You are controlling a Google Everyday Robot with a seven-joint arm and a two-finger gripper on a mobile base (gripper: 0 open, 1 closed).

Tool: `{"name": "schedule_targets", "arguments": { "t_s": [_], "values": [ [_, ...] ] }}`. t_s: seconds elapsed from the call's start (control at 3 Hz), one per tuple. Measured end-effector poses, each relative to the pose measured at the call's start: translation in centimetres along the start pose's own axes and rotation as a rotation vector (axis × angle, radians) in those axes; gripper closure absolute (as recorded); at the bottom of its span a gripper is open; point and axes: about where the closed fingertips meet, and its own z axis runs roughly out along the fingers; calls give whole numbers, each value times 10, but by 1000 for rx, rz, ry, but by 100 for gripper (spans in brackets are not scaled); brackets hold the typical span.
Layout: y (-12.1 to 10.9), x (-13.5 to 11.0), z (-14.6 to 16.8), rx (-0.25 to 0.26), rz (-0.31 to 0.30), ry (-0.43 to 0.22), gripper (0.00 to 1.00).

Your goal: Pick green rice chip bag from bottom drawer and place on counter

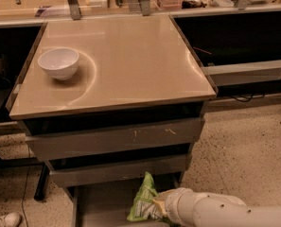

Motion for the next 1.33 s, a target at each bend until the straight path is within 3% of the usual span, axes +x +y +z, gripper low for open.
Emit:
{"name": "schedule_targets", "arguments": {
  "t_s": [0.33,0.67,1.0,1.33],
  "values": [
    [-4,-13,-21,35,19,3,100],
    [-5,-38,-64,102,17,-9,100],
    [-8,-74,-112,186,-32,-44,100],
    [-6,-78,-117,195,-46,-49,100]
  ]
}}
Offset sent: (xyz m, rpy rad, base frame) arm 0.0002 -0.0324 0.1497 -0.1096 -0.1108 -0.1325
